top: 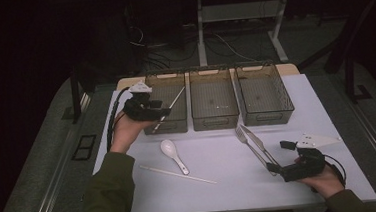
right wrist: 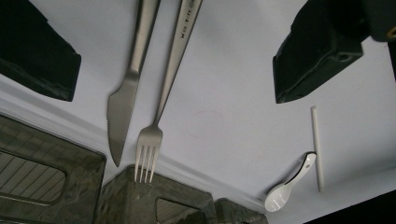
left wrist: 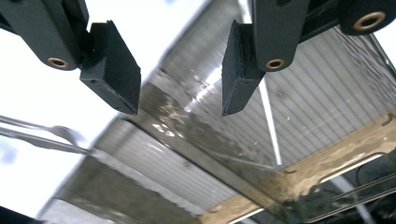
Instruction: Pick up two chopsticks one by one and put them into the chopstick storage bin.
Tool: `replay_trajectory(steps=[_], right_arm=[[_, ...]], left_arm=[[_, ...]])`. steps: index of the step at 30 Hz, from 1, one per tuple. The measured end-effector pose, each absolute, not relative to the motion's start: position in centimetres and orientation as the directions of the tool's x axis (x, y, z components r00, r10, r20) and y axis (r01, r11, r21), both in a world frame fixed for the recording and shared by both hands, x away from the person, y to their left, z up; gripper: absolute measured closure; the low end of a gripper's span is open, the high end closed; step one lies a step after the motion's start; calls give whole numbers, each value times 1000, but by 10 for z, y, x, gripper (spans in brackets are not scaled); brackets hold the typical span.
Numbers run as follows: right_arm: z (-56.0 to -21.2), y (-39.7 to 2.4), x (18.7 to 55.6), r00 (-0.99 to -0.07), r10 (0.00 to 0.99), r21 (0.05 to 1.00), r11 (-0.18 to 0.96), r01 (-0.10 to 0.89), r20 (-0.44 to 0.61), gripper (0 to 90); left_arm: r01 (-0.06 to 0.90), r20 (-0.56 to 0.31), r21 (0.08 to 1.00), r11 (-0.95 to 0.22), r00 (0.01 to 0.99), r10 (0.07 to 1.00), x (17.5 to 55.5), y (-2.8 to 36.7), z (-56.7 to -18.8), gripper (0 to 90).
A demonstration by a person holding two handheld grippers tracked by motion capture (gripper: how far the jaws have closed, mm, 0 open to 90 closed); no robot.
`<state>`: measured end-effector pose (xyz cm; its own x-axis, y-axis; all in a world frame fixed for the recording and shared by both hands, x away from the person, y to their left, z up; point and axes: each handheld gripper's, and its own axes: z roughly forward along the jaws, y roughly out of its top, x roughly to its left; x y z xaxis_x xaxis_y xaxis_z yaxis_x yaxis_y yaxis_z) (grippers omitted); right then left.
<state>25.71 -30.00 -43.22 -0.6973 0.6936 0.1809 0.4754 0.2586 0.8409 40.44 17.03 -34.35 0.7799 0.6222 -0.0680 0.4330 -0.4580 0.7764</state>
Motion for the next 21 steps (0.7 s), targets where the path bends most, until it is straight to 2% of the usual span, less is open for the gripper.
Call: replay_trajectory(steps=[5, 9, 16, 21], right_arm=[[-432, -300, 257, -697, 694, 840, 258, 477, 182, 10], [-432, -300, 257, -697, 694, 841, 260, 475, 179, 10], [-432, -300, 257, -696, 695, 840, 259, 477, 181, 10], [-432, -300, 257, -696, 695, 841, 258, 475, 180, 10]], left_arm=[[410, -58, 776, -479, 803, 594, 377, 180, -347, 481], [400, -50, 767, -501, 816, 576, 360, 188, -359, 558], [411, -54, 729, -547, 832, 552, 337, 205, -387, 547], [398, -57, 703, -590, 858, 511, 322, 212, -402, 584]])
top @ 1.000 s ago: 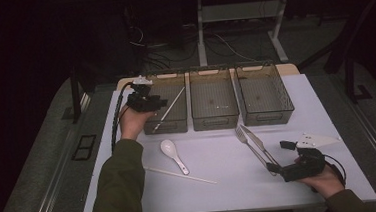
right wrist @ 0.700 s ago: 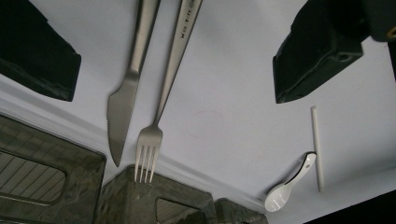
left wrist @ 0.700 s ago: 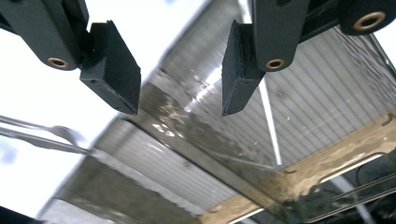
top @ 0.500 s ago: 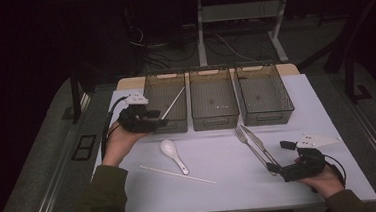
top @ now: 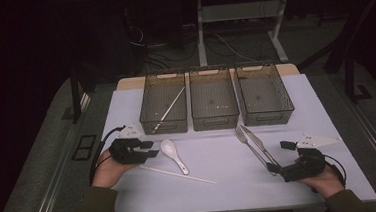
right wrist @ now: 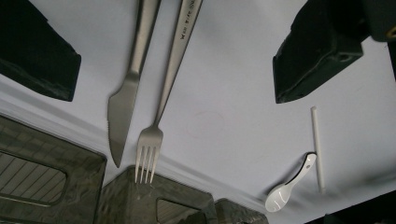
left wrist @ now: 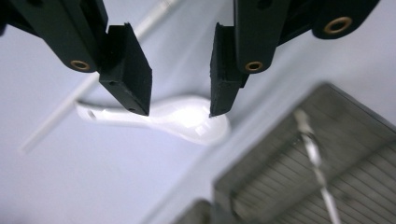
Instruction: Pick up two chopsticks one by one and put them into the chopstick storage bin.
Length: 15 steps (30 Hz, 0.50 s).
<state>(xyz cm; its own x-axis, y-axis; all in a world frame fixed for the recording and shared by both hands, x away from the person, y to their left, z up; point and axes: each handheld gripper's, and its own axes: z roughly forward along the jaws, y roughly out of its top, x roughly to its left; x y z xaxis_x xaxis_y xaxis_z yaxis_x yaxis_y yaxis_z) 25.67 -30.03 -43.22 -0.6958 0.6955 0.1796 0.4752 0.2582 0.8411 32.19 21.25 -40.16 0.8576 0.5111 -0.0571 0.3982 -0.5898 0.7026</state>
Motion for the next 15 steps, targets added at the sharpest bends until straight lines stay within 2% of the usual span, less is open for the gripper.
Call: replay_trajectory(steps=[5, 15], right_arm=[[-432, -300, 257, -696, 695, 841, 258, 476, 180, 10], [-432, -301, 257, -695, 696, 840, 258, 477, 181, 10]], left_arm=[[365, -79, 692, -623, 896, 438, 312, 210, -411, 595], [285, -88, 674, -681, 947, 308, 308, 194, -422, 674]])
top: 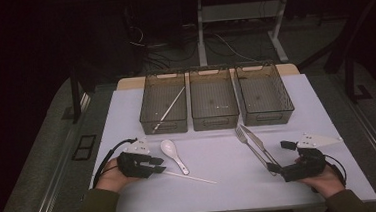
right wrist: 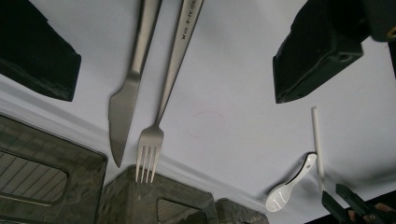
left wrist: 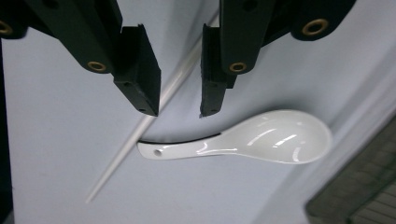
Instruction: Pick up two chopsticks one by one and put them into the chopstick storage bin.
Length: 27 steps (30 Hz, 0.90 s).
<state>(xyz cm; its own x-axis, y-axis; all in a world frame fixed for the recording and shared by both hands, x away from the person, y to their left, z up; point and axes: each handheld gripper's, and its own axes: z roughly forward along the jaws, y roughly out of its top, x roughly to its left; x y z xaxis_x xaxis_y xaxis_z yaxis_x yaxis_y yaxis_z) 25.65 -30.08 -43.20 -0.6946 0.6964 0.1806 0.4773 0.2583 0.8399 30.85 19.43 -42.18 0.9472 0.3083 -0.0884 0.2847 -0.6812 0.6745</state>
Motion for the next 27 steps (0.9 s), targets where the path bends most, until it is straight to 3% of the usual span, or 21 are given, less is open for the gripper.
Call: replay_trajectory(steps=[27], right_arm=[[-432, -301, 258, -697, 693, 840, 258, 478, 184, 10]], left_arm=[[230, -73, 622, -748, 969, 237, 314, 184, -438, 748]])
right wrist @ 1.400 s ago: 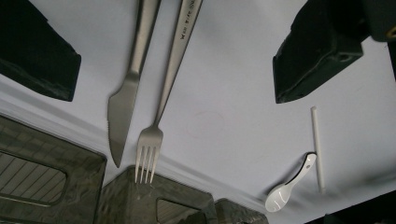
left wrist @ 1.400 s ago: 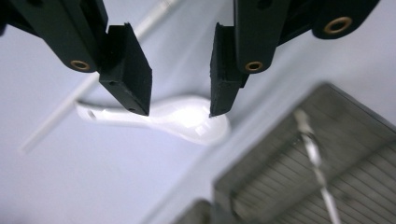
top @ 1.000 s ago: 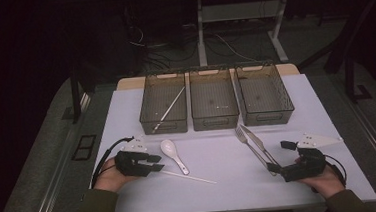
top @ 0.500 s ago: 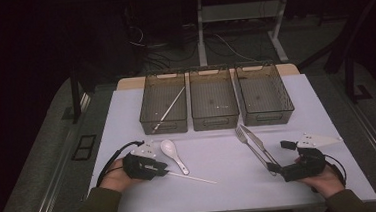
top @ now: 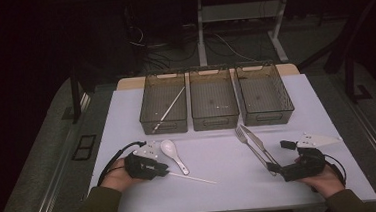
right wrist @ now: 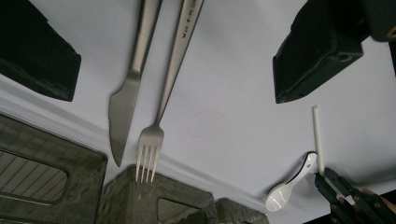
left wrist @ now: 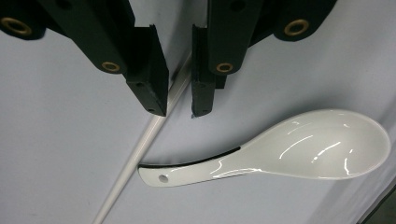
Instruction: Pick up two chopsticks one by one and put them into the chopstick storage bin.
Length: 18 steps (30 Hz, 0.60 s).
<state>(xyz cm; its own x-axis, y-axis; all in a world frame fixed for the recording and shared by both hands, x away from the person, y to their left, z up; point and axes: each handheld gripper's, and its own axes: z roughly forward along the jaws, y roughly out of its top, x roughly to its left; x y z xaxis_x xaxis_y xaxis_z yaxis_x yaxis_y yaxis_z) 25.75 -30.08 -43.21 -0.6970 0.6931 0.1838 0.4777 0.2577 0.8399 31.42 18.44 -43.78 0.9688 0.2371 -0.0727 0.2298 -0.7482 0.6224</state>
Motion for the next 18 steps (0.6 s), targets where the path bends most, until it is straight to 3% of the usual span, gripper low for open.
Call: replay_trajectory(steps=[18], right_arm=[[-432, -301, 257, -694, 696, 843, 254, 475, 181, 10]], left_arm=[[247, -78, 593, -766, 965, 251, 297, 179, -434, 770]])
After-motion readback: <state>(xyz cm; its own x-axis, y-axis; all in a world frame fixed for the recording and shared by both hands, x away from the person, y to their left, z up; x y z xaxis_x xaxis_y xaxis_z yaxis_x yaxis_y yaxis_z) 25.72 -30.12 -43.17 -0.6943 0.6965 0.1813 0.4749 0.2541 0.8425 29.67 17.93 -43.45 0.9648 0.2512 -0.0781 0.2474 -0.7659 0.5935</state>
